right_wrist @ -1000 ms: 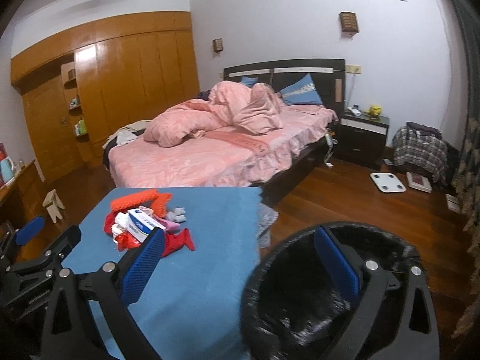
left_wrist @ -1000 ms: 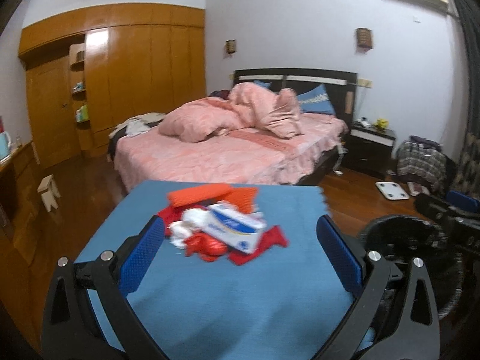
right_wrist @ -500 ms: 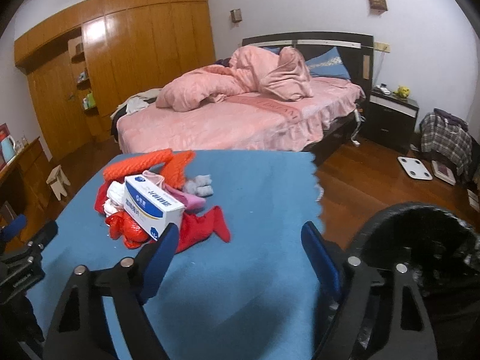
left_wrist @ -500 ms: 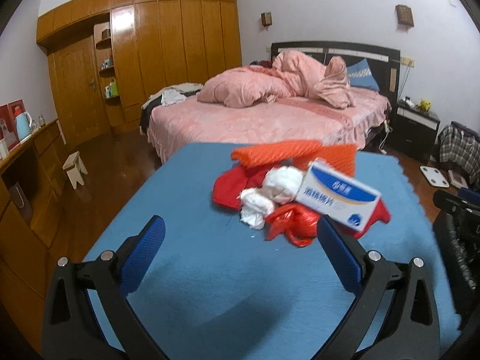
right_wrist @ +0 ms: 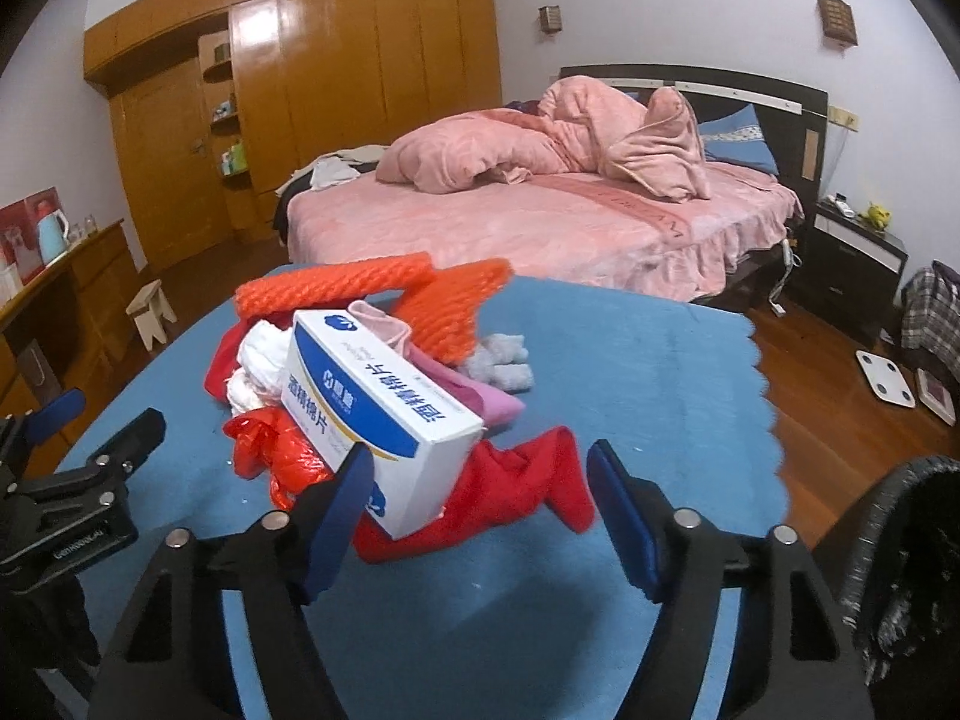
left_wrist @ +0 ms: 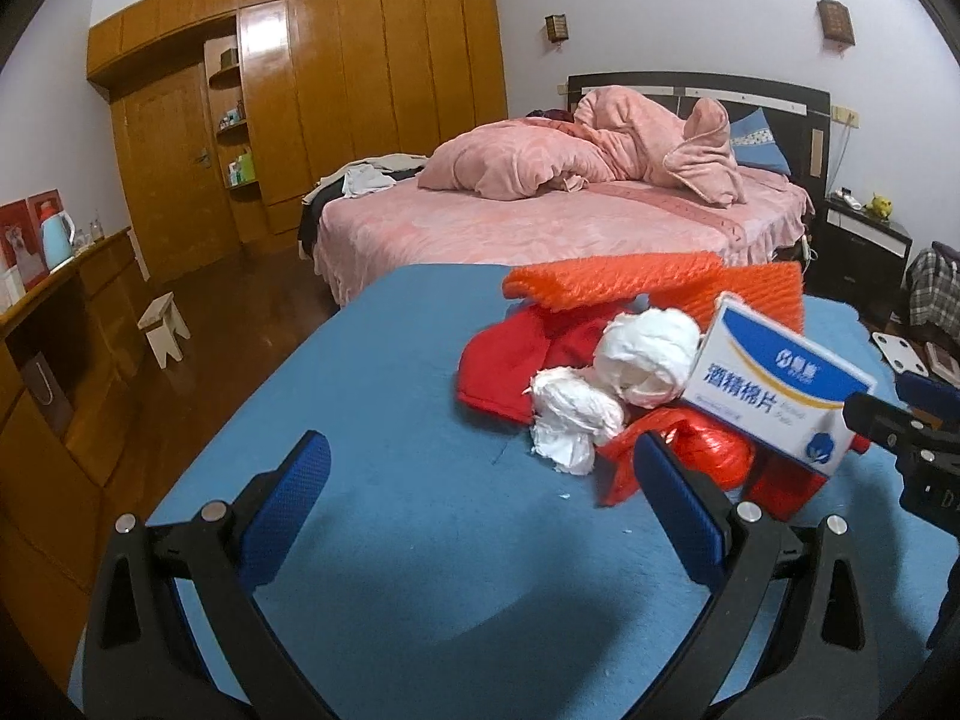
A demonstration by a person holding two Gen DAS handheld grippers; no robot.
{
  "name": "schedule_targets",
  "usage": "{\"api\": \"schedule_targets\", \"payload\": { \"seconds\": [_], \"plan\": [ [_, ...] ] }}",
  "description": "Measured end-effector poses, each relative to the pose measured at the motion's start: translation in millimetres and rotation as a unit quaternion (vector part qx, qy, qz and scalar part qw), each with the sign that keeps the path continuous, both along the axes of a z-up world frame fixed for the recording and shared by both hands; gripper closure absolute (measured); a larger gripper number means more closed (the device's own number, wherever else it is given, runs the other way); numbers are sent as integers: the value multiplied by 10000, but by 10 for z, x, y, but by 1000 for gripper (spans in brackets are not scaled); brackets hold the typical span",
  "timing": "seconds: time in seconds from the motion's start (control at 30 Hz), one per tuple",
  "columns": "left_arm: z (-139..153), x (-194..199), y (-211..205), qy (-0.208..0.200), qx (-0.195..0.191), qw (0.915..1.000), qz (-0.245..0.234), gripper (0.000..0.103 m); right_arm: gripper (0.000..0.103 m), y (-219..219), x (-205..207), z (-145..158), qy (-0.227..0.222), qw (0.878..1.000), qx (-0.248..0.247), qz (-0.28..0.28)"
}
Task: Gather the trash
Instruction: 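Grasp the white alcohol-pad box with the right tool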
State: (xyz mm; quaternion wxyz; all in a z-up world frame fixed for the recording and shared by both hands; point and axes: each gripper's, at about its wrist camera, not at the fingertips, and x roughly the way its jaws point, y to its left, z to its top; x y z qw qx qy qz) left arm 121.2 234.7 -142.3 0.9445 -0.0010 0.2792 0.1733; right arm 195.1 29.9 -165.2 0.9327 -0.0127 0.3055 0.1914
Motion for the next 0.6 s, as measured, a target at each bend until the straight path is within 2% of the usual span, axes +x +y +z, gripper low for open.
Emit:
{"api": "schedule_targets", "payload": {
  "seconds": [0.07, 0.23, 0.47, 0.6],
  "plan": [
    [-45, 32, 19, 92, -53, 9999, -52, 5, 36, 26, 20, -33, -21, 10000, -17, 37],
    [-47, 24, 39, 27, -76, 9999, -92, 5, 43, 98, 63, -97, 54, 9996, 39, 271],
    [-44, 34, 24, -5, -62, 10000, -7, 5, 74, 148, -6, -75, 102, 9963, 232, 816],
    [-28, 38, 11, -50, -35, 10000, 67, 5, 74, 144, -64, -85, 130, 9952, 282, 931]
  ]
}}
